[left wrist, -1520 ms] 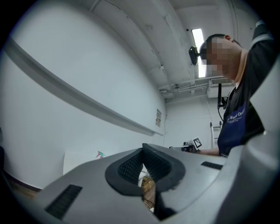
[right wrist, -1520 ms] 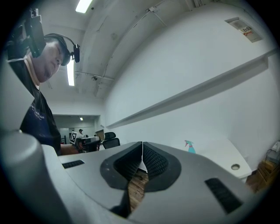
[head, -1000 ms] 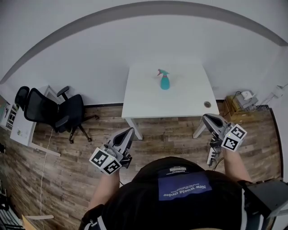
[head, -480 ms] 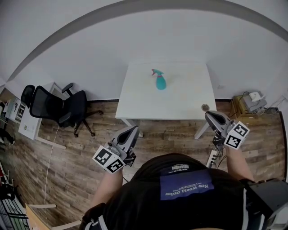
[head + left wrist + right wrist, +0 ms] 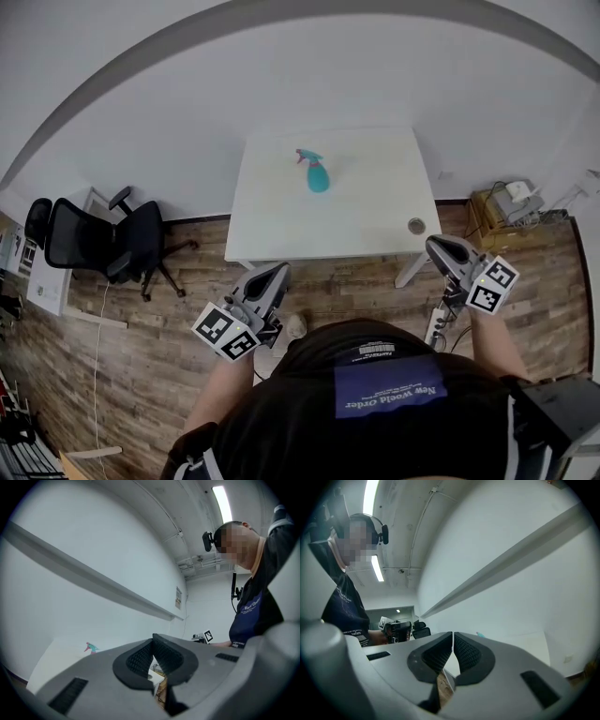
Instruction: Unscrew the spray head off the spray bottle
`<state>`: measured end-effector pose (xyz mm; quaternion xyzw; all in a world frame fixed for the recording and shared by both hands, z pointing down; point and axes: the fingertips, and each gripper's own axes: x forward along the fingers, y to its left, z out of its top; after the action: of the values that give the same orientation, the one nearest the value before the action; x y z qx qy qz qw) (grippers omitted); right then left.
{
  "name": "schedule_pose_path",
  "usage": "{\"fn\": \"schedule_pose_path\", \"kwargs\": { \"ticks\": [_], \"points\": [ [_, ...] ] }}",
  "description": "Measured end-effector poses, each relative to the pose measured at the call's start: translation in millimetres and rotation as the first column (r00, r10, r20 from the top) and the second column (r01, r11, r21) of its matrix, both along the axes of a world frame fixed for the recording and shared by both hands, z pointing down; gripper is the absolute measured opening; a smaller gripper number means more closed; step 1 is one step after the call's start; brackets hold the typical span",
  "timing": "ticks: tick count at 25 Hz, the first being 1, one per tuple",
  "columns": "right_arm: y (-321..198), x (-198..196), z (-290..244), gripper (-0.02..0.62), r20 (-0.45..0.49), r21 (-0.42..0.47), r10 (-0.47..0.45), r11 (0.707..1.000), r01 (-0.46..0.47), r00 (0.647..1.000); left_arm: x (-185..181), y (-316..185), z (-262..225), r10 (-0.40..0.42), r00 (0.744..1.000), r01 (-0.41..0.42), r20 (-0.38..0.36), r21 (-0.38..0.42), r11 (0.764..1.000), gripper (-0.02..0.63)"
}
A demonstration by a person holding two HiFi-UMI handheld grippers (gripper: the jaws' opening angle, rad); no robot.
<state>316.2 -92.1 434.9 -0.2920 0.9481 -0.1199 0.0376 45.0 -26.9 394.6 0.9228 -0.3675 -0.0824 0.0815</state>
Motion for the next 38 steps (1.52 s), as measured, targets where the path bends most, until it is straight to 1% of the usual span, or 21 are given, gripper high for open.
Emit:
{"fn": "schedule_pose_path", "kwargs": {
  "ticks": [4, 7, 10, 14, 18, 21, 24, 29, 35, 38],
  "points": [
    [-14.6, -4.3, -2.9, -0.005, -0.02, 0.005, 0.071, 0.997, -0.071, 0.997, -12.7, -31.1, 2.1, 0.057, 0.998, -0.056, -0.028, 0.019, 0.998, -0.006],
    [-29.2, -27.9, -7.3, -0.005, -0.028, 0.011, 0.112, 0.994, -0.112, 0.993, -34.9, -53.6, 0.2, 0.105, 0.994, -0.104, -0.035, 0.038, 0.994, -0.006],
    [-49.8, -67.2, -16.0, -0.005, -0.032, 0.016, 0.126, 0.992, -0.126, 0.991, -70.6, -77.1, -2.8, 0.13, 0.991, -0.128, -0.03, 0.051, 0.99, -0.006],
    [-76.4, -129.2, -27.2, -0.005, -0.049, 0.036, 0.112, 0.993, -0.111, 0.992, -125.2, -107.7, -4.3, 0.141, 0.99, -0.14, -0.025, 0.062, 0.988, -0.006],
    [-98.6, -182.0, -26.1, -0.005, -0.053, 0.013, 0.103, 0.995, -0.102, 0.993, -174.7, -135.4, 1.5, 0.151, 0.988, -0.149, -0.032, 0.049, 0.988, -0.006],
    [-109.6, -212.4, -22.8, -0.005, -0.06, -0.003, 0.107, 0.994, -0.108, 0.992, -199.0, -151.8, 9.0, 0.177, 0.984, -0.176, -0.027, 0.04, 0.984, -0.006],
    [-116.9, -232.3, -16.9, -0.005, -0.07, -0.018, 0.115, 0.993, -0.117, 0.991, -212.9, -164.2, 17.8, 0.21, 0.977, -0.209, -0.029, 0.028, 0.978, -0.006],
    [-129.1, -250.2, -13.1, -0.005, -0.087, -0.031, 0.114, 0.993, -0.117, 0.99, -224.7, -180.8, 26.4, 0.238, 0.97, -0.237, -0.047, 0.02, 0.971, -0.006],
    [-152.8, -253.3, -16.6, -0.003, -0.061, -0.027, 0.091, 0.995, -0.093, 0.994, -228.3, -198.4, 32.5, 0.219, 0.974, -0.22, -0.055, -0.008, 0.976, -0.006],
    [-162.5, -250.7, -15.0, -0.003, -0.049, -0.026, 0.054, 0.998, -0.056, 0.997, -221.9, -200.5, 28.4, 0.204, 0.978, -0.205, -0.033, -0.004, 0.979, -0.006]
  ]
}}
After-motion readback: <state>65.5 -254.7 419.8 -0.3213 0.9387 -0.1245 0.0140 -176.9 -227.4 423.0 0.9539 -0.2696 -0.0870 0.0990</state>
